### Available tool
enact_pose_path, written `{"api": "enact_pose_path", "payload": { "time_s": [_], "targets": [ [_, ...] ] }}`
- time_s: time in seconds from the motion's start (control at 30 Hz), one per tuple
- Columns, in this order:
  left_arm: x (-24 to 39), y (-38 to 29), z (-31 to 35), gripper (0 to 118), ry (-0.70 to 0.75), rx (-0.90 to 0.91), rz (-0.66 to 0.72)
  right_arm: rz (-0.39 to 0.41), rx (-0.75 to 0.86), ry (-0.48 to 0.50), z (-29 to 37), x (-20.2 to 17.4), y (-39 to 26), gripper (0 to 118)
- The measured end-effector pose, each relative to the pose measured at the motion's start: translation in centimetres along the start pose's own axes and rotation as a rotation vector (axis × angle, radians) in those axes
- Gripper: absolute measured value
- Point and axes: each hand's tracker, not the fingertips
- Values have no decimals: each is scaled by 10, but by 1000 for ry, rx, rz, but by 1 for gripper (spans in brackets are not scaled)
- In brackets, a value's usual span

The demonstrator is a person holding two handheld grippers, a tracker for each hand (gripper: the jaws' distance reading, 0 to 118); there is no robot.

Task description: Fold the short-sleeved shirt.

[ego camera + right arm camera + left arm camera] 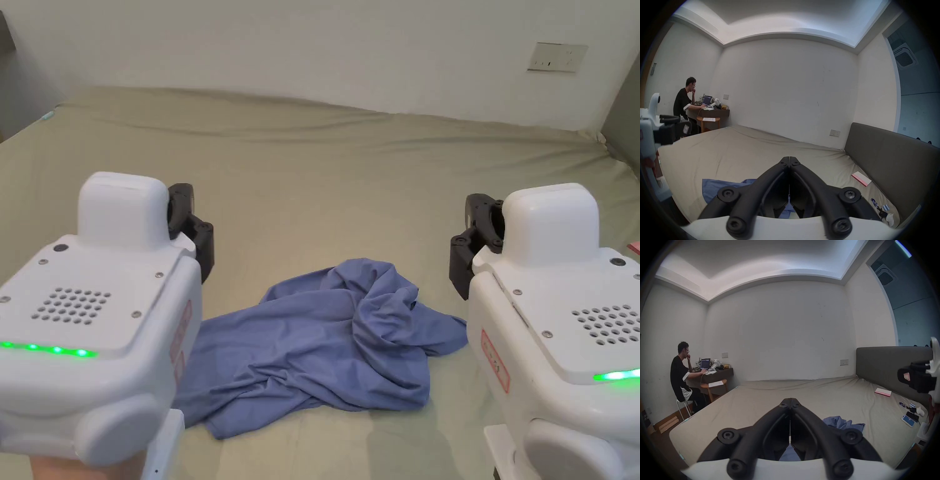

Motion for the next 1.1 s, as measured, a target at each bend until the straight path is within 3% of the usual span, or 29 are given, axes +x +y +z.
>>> {"api": "enact_pose_path", "payload": {
  "time_s": [0.13,0.43,0.57,0.7,0.83,0.87,0.9,0.97,1.0,1.1],
  "targets": [
    [12,-4,7,0,18,22,-81,16,18,5,2,-6,6,1],
    [10,-11,-10,0,11,-31,-83,56,2,-1,-6,-5,-1,1],
    [-1,-53,-39,0,-178,-319,64,62,-44,10,-15,-2,-16,1],
    [-3,-129,-65,0,-117,-579,83,62,-98,16,-26,6,-36,1],
    [3,-196,-93,0,-153,-813,138,58,-175,22,-40,15,-57,1],
    [6,-208,-98,10,-143,-847,152,55,-189,23,-43,17,-63,1],
    [8,-218,-101,31,-144,-888,167,53,-200,24,-45,20,-67,1],
    [16,-235,-108,105,-141,-898,155,53,-226,18,-50,24,-75,1],
    [19,-241,-110,118,-139,-890,151,54,-238,15,-52,27,-79,1],
    [27,-252,-118,112,-105,-922,116,52,-281,2,-62,34,-90,1]
  ]
}}
